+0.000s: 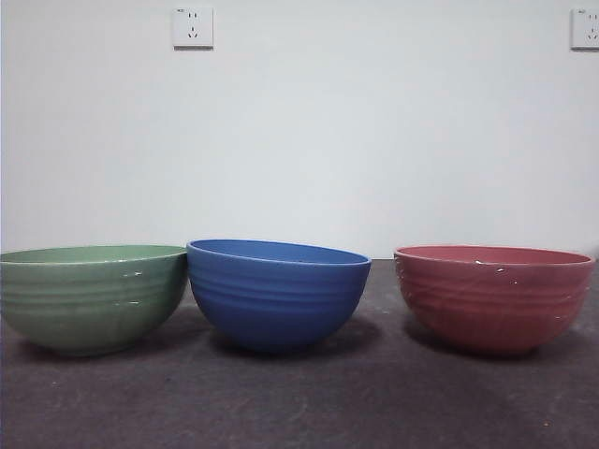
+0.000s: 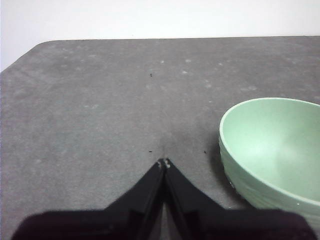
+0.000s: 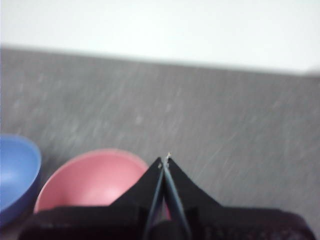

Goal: Pick up the green bowl on the top,put the green bowl on the left,pick up the red bowl in the middle,put the red bowl on the right

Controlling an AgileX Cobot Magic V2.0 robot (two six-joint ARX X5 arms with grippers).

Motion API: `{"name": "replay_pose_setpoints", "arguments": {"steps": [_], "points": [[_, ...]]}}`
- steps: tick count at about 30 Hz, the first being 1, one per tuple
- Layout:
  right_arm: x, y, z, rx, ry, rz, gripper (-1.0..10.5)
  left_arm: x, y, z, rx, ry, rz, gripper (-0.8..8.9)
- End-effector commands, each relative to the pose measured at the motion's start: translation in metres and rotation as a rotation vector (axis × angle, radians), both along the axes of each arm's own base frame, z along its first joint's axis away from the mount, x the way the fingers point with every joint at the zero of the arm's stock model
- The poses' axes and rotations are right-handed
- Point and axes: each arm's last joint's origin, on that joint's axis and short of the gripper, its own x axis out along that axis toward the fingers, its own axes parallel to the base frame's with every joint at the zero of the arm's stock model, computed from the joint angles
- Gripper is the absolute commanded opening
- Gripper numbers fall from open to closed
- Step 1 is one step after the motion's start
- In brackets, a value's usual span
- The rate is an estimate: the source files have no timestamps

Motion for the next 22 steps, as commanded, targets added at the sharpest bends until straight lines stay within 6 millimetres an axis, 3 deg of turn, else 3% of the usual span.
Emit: {"name": "replay_pose_setpoints", "arguments": {"steps": [1,7,10,15,22], "points": [[0.001,-0.002,-0.027,-0.002,-0.066,-0.024,-0.2,0.0,0.0,-0.004,-0.009,0.016,0.003,-0.04],[0.007,-0.004,-0.087,0.052,-0.06,0.062,-0.2,0.0,0.0,-0.004,-0.009,0.016,0.003,-0.04],[0.009,-0.005,-0.106,0.062,-0.022,0.065,-0.2,0.0,0.0,-0.004,-0.009,0.016,0.003,-0.04],[0.01,-0.006,-0.123,0.072,0.012,0.054,-0.2,0.0,0.0,-0.004,-0.009,0.016,0.003,-0.04],[0.01,-0.006,-0.122,0.074,0.008,0.05,-0.2,0.0,0.0,-0.004,-0.009,0.016,0.003,-0.04]]}}
